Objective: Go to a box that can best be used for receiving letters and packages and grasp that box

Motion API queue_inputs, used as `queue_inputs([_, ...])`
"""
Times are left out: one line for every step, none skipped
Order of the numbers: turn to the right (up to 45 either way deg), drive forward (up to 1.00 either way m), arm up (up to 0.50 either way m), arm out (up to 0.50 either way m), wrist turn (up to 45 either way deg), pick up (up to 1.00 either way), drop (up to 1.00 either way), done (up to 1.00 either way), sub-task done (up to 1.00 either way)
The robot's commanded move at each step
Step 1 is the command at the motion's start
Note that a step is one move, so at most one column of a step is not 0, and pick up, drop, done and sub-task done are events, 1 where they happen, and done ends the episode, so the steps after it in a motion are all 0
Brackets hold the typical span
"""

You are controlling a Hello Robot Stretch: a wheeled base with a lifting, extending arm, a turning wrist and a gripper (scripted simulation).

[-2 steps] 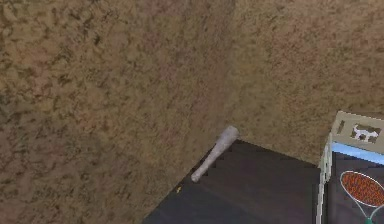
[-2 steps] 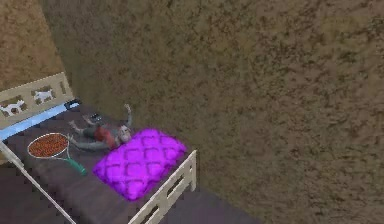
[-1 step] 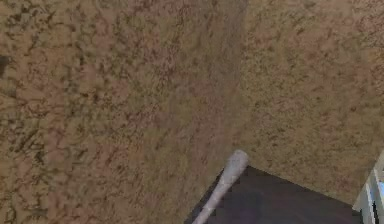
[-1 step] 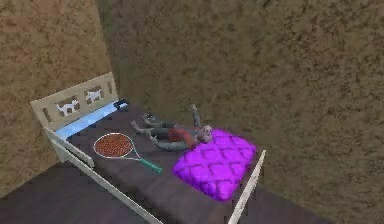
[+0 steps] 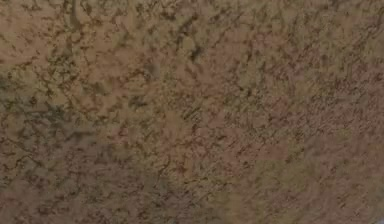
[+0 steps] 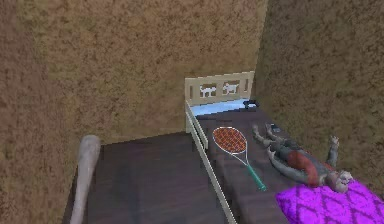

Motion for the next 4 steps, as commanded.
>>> queue_inputs([0.0,0.15,0.00,0.00,0.0,0.00,0.00,0.00,0.00])
queue_inputs([-45.0,0.00,0.00,0.00,0.0,0.00,0.00,0.00,0.00])
queue_inputs([-45.0,0.00,0.00,0.00,0.0,0.00,0.00,0.00,0.00])
queue_inputs([-45.0,0.00,0.00,0.00,0.0,0.00,0.00,0.00,0.00])
